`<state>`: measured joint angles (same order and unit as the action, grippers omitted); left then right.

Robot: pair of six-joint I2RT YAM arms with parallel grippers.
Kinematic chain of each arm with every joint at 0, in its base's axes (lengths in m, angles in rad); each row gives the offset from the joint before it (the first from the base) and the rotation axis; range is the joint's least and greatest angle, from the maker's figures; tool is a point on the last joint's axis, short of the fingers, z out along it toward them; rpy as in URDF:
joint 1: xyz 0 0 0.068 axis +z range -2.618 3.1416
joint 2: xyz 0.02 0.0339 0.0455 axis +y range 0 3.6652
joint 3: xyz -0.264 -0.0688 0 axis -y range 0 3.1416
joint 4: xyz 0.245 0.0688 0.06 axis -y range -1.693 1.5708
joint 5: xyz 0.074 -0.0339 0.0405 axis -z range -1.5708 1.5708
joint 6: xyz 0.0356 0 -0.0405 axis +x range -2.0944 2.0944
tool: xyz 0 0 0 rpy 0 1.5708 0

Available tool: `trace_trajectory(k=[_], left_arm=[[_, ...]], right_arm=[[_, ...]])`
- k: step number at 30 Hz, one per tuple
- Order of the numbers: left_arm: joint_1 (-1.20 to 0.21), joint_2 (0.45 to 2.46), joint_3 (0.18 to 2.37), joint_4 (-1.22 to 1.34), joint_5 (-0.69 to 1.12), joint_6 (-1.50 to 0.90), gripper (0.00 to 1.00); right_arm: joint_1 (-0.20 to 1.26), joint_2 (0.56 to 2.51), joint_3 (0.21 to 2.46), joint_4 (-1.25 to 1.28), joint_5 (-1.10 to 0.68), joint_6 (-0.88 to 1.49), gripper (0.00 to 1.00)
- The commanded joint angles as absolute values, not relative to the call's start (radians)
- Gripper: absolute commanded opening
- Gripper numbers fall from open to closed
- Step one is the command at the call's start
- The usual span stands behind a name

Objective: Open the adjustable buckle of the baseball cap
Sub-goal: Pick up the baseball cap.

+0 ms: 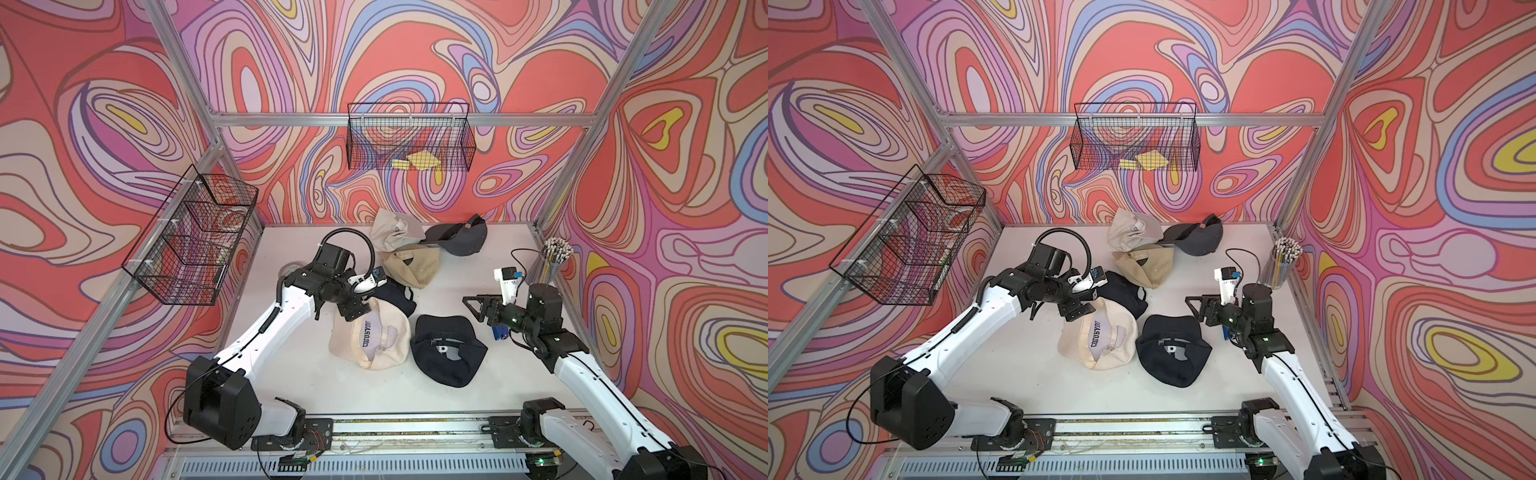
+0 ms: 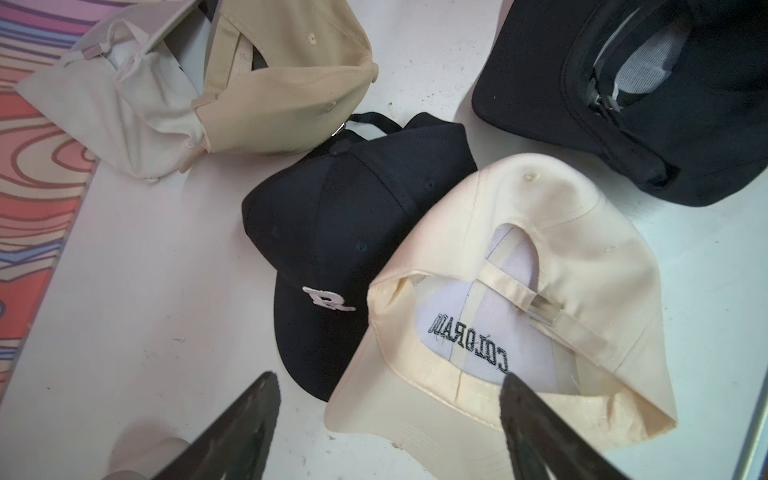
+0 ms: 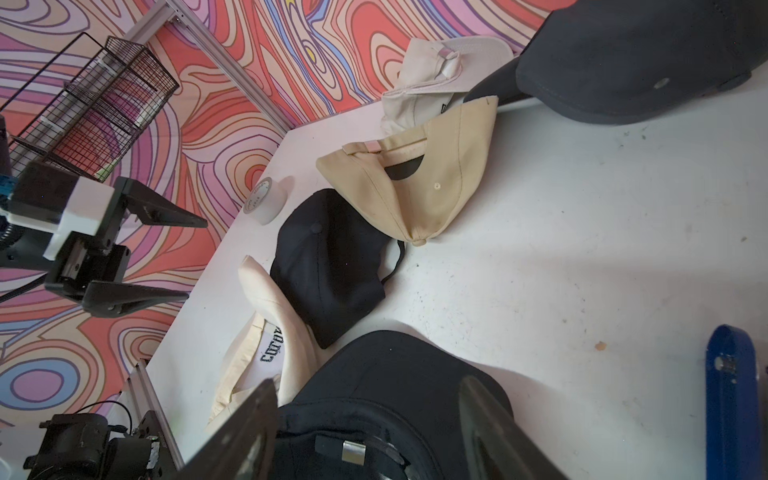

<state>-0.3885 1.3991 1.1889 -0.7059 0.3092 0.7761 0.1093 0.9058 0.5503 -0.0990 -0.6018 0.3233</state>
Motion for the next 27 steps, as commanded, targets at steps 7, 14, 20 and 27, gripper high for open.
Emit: trace_trajectory(k=[7,14,20,27], left_arm=[[-0.393,1.515,1.234,-0.682,0.298,0.935,0.8],[-0.393,1.568,1.232,-0.664,0.3,0.934,0.72],[-0.393,1.61,1.224,-0.627,0.277,0.925,0.63],[-0.393,1.638,1.231,-0.626,0.289,0.924,0.38]], right_arm=[[0.114,0.896,0.535,-0.068,-0.626,0.328,0.69],[0.113,0.902,0.53,-0.057,-0.634,0.331,0.68],[0.113,0.902,0.528,-0.049,-0.649,0.336,0.68],[0.113,0.903,0.525,-0.049,-0.673,0.334,0.68]])
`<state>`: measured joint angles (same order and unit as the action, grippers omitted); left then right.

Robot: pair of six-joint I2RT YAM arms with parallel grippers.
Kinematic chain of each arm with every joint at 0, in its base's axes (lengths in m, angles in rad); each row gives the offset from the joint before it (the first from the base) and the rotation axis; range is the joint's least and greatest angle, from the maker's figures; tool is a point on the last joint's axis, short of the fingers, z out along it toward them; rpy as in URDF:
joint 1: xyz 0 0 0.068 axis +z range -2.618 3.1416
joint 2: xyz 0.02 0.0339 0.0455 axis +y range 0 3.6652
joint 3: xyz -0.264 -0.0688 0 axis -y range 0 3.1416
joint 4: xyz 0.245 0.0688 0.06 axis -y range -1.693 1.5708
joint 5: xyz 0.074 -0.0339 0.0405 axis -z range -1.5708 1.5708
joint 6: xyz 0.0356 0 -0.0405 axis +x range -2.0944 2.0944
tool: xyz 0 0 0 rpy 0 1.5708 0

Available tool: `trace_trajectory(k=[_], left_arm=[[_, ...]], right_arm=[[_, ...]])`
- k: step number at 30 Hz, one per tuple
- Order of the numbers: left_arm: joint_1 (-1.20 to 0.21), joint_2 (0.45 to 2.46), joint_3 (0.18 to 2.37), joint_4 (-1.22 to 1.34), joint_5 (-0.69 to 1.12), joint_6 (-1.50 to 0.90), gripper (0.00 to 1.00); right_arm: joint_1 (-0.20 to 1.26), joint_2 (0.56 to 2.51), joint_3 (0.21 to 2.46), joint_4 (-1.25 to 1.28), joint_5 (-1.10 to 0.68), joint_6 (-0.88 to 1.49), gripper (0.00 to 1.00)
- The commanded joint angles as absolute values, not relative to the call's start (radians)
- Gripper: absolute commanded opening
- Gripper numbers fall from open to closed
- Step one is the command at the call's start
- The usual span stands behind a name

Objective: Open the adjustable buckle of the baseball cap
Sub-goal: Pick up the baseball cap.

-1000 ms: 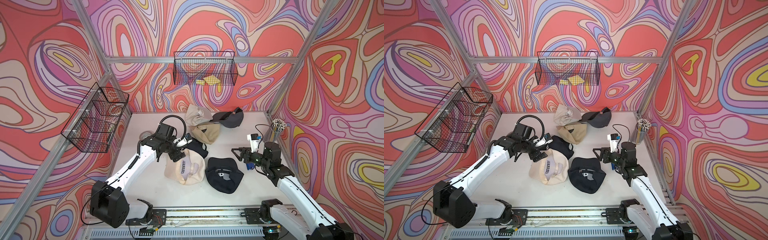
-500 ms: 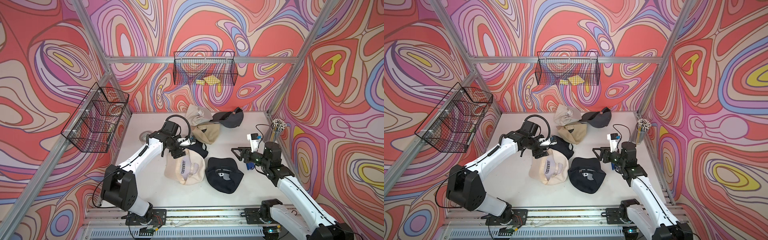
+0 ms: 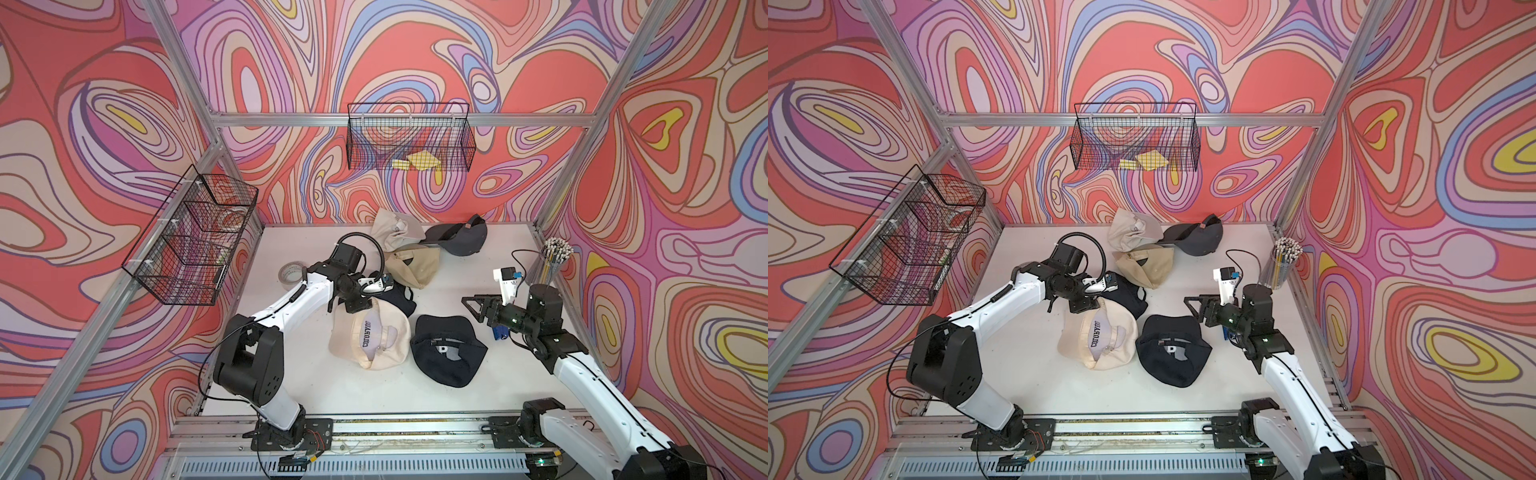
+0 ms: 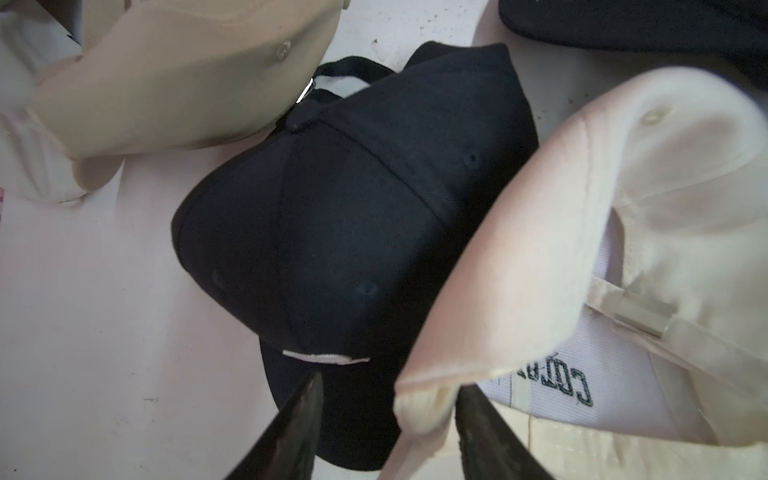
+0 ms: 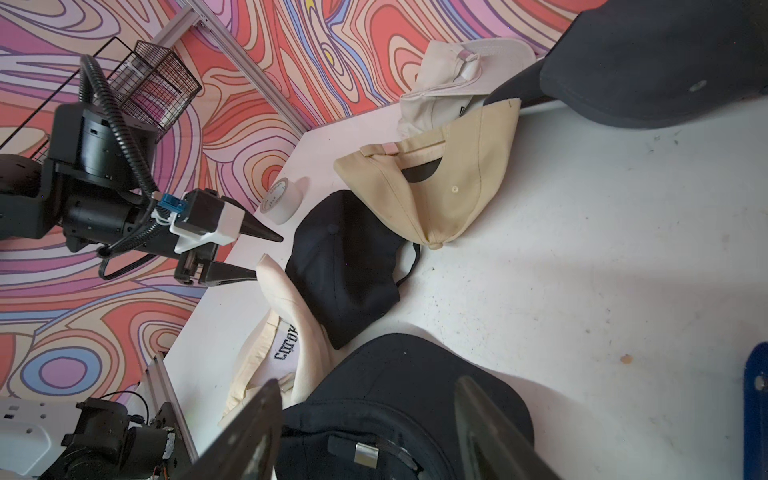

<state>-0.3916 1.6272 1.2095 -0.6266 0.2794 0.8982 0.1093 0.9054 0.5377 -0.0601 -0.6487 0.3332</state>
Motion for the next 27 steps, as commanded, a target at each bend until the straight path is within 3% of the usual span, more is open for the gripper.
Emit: trace_trajectory(k=[1,4,6,18,23,27], left_arm=[[-0.393,1.638,1.233,-0.626,0.292,0.923,0.32],[-0.393,1.636,1.246,-0.636,0.296,0.921,0.08],[-0.393,1.63,1.271,-0.651,0.279,0.896,0.0],[-0.388,1.402,1.357,-0.636,0.283,0.454,0.0],[-0.387,1.255,1.277,-0.481,0.346,0.243,0.0],[-0.387,1.181,1.213,-0.37,0.285,0.05,0.0]], right_arm=[[0.112,0.904,0.526,-0.049,-0.675,0.334,0.68],[0.113,0.902,0.526,-0.05,-0.679,0.334,0.68],[0.113,0.9,0.526,-0.05,-0.679,0.334,0.68],[0.113,0.878,0.576,-0.029,-0.752,0.405,0.69],[0.113,0.892,0.595,0.048,-0.79,0.484,0.72],[0.116,0.934,0.638,0.085,-0.81,0.516,0.72]])
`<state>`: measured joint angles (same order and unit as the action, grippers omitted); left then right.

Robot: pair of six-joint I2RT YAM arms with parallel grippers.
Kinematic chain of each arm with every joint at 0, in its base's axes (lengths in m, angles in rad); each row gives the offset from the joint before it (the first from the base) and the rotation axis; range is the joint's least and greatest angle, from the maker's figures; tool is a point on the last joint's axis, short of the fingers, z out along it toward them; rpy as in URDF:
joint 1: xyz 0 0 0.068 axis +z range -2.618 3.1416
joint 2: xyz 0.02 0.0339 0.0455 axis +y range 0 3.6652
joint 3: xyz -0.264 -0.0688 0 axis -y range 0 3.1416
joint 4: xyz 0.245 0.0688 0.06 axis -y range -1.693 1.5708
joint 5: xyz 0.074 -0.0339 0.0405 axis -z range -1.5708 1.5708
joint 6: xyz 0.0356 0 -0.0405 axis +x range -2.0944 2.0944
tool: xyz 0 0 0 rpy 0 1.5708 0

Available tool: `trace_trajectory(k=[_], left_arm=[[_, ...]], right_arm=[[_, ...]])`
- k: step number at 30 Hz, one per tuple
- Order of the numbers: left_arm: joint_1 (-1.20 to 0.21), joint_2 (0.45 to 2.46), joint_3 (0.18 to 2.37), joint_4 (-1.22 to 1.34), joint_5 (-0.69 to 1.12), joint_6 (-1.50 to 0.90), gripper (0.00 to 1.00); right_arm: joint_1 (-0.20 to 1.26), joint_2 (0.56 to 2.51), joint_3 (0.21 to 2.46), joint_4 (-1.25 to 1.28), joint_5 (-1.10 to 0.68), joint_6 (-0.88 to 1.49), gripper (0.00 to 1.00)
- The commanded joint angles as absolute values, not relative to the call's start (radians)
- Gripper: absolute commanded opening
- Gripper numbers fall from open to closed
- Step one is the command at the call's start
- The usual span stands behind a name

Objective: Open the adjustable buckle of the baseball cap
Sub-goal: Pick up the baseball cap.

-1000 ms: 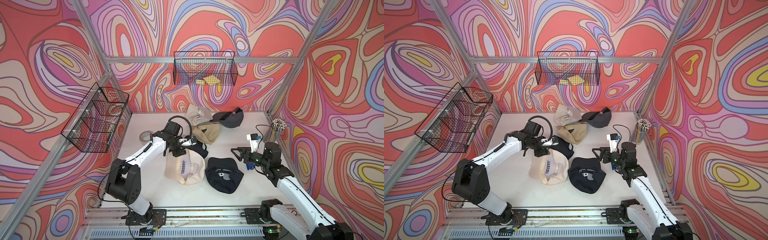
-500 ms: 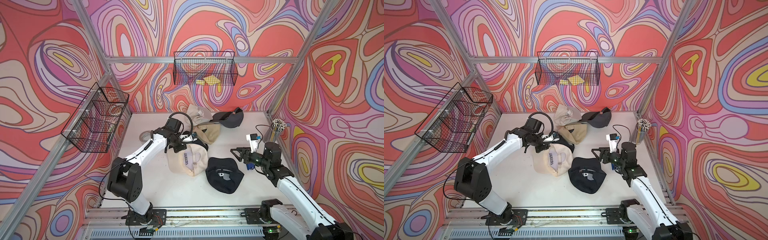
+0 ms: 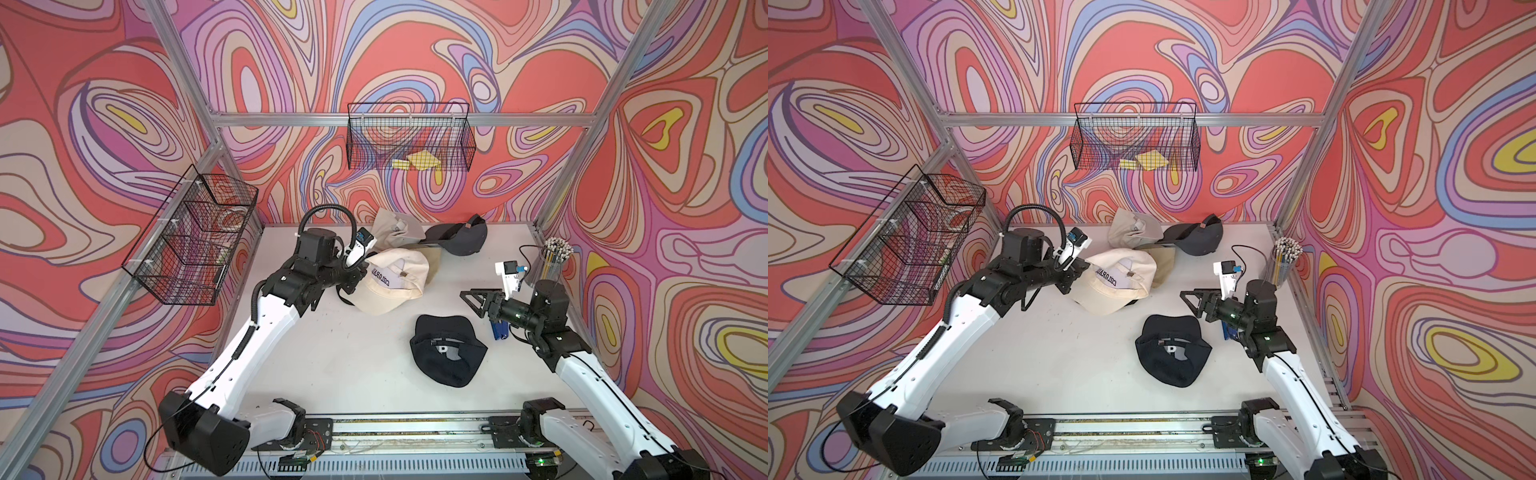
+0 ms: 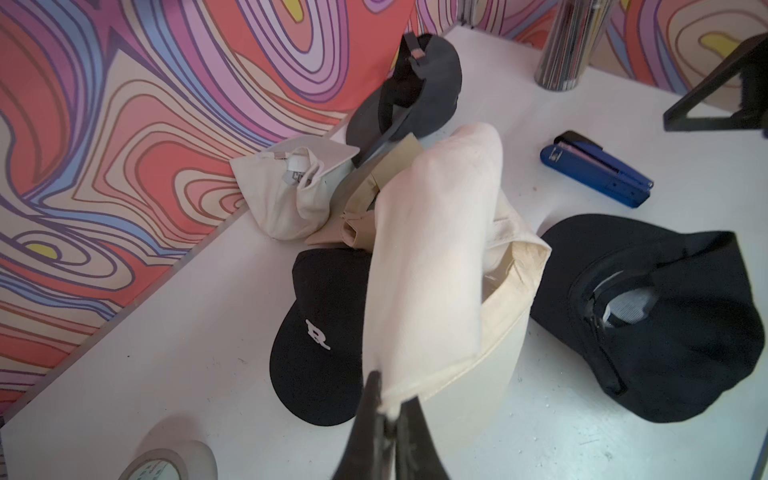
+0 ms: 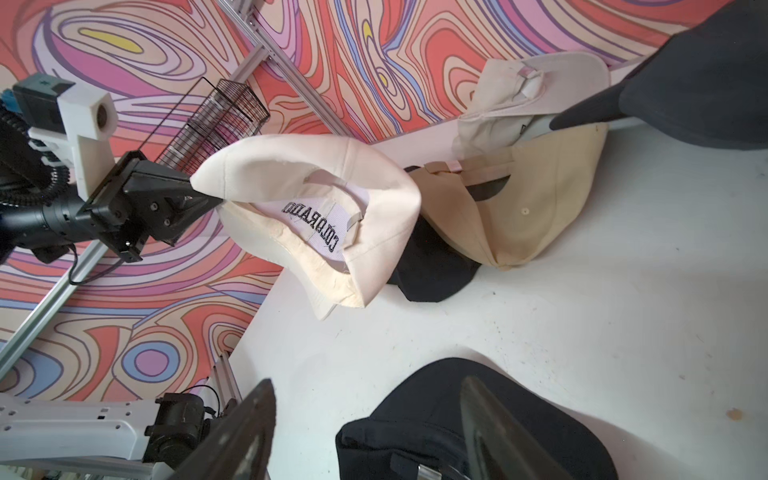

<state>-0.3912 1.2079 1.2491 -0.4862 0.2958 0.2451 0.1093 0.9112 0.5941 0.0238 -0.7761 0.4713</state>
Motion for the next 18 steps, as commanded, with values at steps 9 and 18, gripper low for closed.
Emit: trace_trajectory(k=[9,18], left_arm=[[-0.387,1.045,0.993,-0.025,0.216,-0.231,0.0],[-0.387,0.99,0.908,0.106,0.231,-0.363,0.0]], right_arm=[[0.172,1.061,0.69,0.29,-0.796,0.639,0.7],[0.327,1.238,0.751,0.405,-0.745,0.658,0.73]])
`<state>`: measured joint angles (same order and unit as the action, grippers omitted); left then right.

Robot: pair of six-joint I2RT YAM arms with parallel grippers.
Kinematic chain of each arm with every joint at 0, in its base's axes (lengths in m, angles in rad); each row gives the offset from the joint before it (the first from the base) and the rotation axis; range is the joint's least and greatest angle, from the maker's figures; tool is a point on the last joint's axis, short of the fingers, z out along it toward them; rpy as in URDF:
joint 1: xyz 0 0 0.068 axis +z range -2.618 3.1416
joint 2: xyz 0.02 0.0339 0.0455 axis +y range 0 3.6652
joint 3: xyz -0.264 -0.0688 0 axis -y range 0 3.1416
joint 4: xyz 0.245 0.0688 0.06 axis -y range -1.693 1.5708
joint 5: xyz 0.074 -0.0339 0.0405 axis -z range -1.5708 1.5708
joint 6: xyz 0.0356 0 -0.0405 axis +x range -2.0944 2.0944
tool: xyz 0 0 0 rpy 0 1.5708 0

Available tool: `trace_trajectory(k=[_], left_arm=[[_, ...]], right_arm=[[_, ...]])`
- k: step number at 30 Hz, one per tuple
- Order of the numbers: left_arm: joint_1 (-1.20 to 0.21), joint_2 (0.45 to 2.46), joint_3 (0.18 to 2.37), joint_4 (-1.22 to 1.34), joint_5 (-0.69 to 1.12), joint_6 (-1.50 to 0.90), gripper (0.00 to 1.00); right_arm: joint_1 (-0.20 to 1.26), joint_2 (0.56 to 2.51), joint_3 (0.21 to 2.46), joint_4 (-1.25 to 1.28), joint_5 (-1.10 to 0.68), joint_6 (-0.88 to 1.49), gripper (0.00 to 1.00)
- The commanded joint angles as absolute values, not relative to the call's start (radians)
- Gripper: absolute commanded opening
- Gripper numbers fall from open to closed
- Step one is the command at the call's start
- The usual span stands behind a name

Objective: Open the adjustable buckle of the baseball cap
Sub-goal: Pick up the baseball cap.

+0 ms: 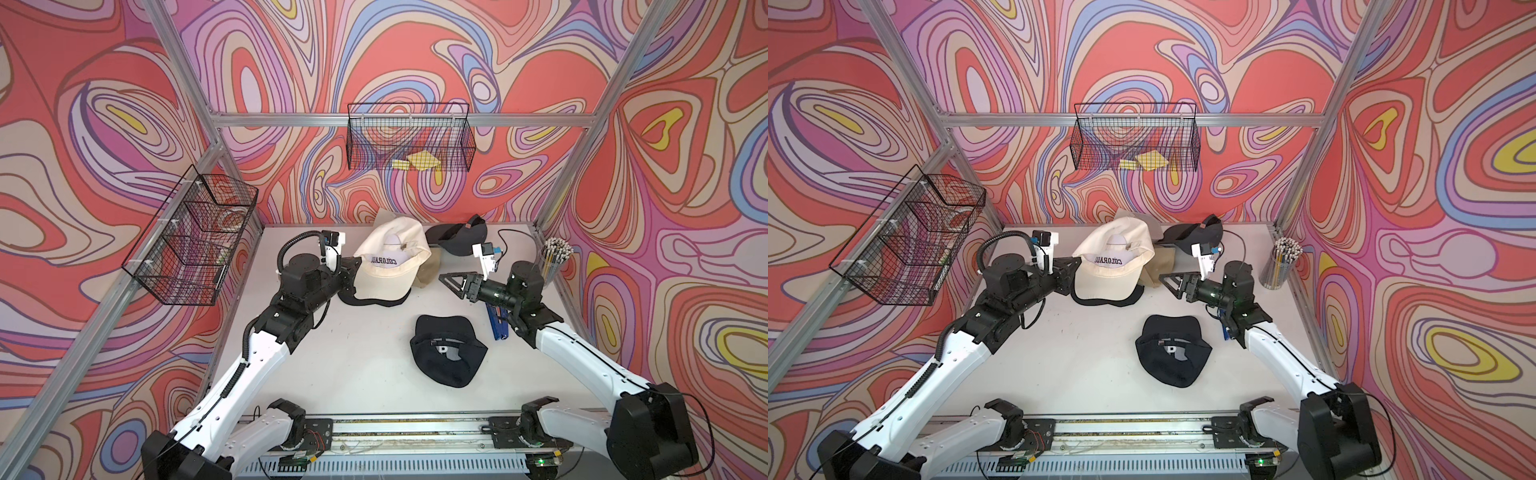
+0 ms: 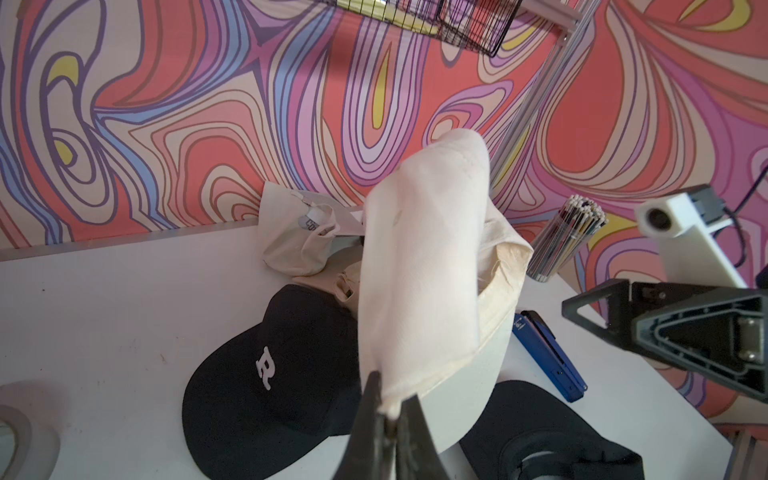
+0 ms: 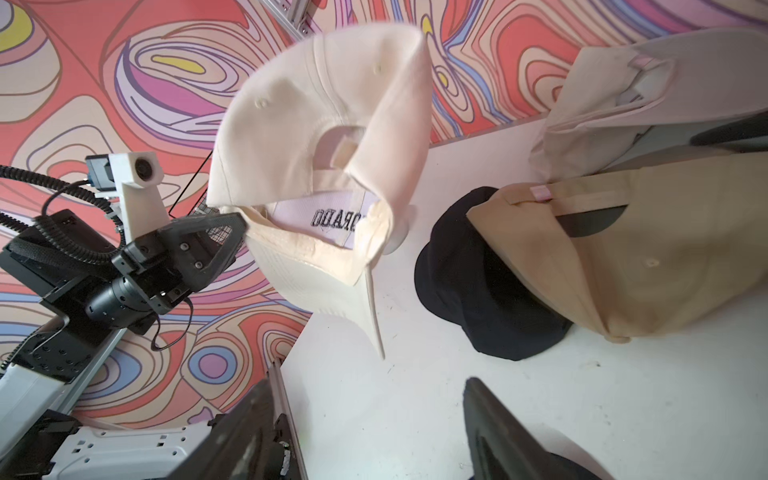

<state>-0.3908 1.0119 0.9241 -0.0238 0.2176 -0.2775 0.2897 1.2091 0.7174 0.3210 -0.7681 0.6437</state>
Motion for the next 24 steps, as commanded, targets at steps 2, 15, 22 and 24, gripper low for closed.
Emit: trace_trajectory(k=[2,15,22,24], left_arm=[[-0.388,1.0,0.908,0.105,0.254,-0.377,0.0],[-0.387,1.023,0.904,0.121,0.327,-0.44,0.0],[-0.387,1.038,0.905,0.134,0.365,-0.455,0.0],[-0.387,1.041,0.907,0.134,0.378,-0.45,0.0]], right_arm=[[0.361,1.264,0.757,0.433,-0.729,0.644,0.71],[0.441,1.36,0.753,0.647,-0.618,0.65,0.54],[0.455,1.383,0.774,0.647,-0.619,0.606,0.41],[0.455,1.391,0.779,0.644,-0.624,0.596,0.3]])
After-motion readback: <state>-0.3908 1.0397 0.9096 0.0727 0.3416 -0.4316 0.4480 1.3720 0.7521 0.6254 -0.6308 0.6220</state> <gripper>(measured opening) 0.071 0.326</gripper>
